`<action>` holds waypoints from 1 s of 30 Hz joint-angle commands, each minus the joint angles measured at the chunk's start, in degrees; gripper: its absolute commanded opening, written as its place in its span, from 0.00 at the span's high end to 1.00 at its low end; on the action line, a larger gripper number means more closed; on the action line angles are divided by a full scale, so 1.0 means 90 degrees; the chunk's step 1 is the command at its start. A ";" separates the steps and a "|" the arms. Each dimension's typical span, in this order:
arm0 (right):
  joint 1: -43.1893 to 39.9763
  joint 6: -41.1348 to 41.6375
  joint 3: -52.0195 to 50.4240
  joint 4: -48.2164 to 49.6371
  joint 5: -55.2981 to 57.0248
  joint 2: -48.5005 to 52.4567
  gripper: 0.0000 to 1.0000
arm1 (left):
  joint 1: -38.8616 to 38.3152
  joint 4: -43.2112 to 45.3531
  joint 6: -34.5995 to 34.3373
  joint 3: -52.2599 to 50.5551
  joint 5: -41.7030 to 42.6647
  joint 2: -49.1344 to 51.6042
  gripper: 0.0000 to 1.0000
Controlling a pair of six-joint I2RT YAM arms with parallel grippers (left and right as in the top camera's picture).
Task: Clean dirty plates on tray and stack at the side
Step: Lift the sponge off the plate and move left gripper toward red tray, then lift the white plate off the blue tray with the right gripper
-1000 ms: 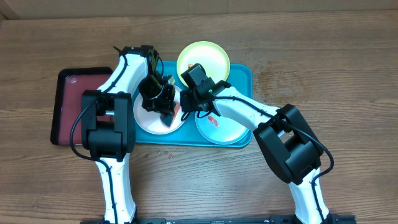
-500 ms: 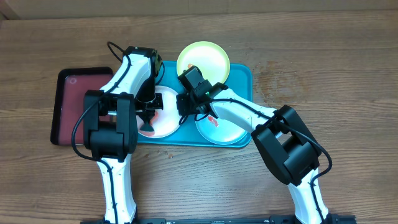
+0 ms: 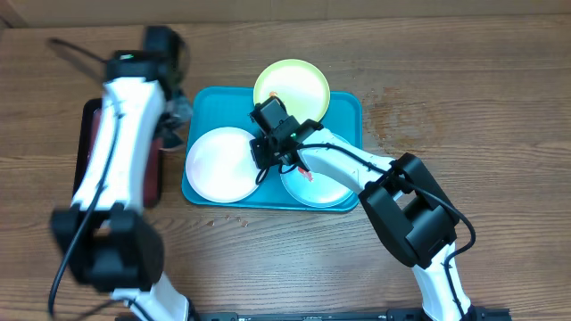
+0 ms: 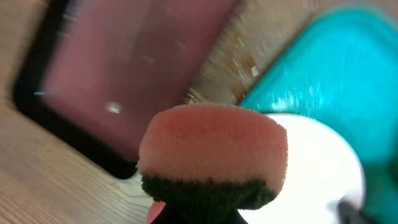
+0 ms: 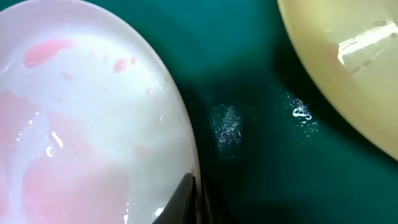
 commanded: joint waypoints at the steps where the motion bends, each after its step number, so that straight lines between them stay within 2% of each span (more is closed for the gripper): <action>1: 0.0289 -0.0202 0.0180 -0.0199 0.0906 -0.0311 0.96 | 0.0486 -0.0119 -0.0313 0.0129 -0.0158 -0.0454 0.96; 7: 0.0627 -0.0612 0.0831 -0.0772 0.1617 -0.0355 0.96 | 0.1132 -0.0476 -0.0311 0.0046 -0.0017 -0.0520 0.96; 14: 0.0928 -0.0804 0.1809 -0.1486 0.2018 -0.0357 0.96 | 0.1299 -0.0561 -0.0313 -0.0022 -0.0010 -0.0520 0.96; 22: 0.1056 -0.2414 0.2606 -0.1863 0.2244 -0.0359 0.96 | 0.1302 -0.0556 -0.0284 -0.0022 0.0005 -0.0520 0.96; 26: 0.1056 -0.2421 0.2647 -0.1972 0.3121 -0.0359 0.96 | 0.1299 -0.0559 -0.0284 -0.0029 0.0005 -0.0520 0.95; 30: 0.1056 -0.3004 0.2647 -0.2030 0.4065 -0.0359 0.96 | 0.1299 -0.0525 -0.0284 -0.0032 0.0005 -0.0520 0.96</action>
